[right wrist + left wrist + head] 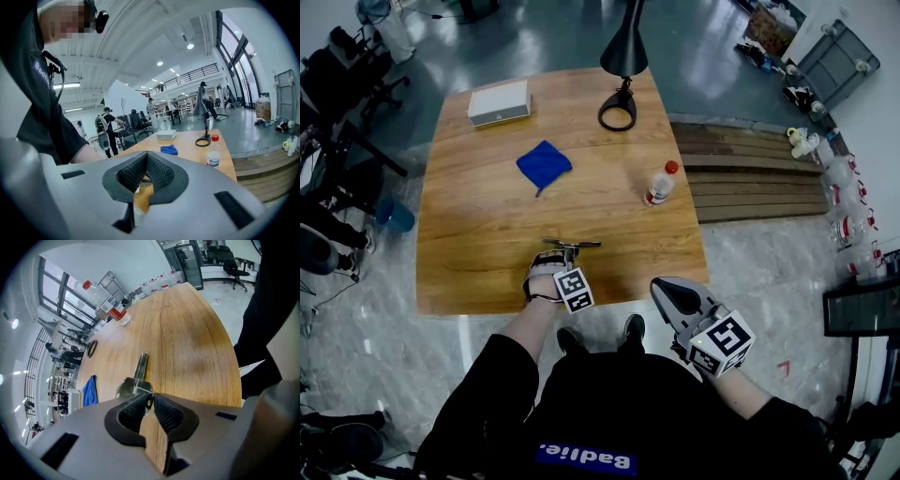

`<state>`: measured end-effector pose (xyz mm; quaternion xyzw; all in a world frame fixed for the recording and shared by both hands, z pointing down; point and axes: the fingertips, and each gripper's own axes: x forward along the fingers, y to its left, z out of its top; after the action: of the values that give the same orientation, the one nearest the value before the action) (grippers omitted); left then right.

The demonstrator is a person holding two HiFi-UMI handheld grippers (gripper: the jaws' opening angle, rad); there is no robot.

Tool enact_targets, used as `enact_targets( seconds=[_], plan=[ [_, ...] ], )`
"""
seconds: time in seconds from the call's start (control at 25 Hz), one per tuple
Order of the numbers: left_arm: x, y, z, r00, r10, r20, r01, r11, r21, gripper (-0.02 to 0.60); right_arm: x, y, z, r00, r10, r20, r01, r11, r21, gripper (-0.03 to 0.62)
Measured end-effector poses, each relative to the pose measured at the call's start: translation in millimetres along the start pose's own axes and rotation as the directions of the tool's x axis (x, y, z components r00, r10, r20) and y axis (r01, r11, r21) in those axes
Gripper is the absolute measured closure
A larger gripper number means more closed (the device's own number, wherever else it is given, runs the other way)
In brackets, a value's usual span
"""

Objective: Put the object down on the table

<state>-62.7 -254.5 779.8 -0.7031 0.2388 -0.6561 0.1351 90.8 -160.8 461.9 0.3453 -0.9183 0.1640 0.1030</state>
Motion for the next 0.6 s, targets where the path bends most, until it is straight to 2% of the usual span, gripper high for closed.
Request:
enact_targets(
  seconds=[0.36, 0.6],
  plan=[
    [-2.1, -19.8, -7.2, 0.998, -0.063, -0.028, 0.062, 0.997, -0.041, 0.528, 0.0, -1.5, 1.9, 0.999, 0.047, 0.007, -0.047, 0.999, -0.005, 0.589],
    [-15.5, -22.1, -14.1, 0.996, -0.076, -0.043, 0.071, 0.991, -0.112, 0.528, 1.6, -4.6, 6.8, 0.993, 0.115, 0.018, -0.115, 0.993, -0.014, 0.589]
  ],
)
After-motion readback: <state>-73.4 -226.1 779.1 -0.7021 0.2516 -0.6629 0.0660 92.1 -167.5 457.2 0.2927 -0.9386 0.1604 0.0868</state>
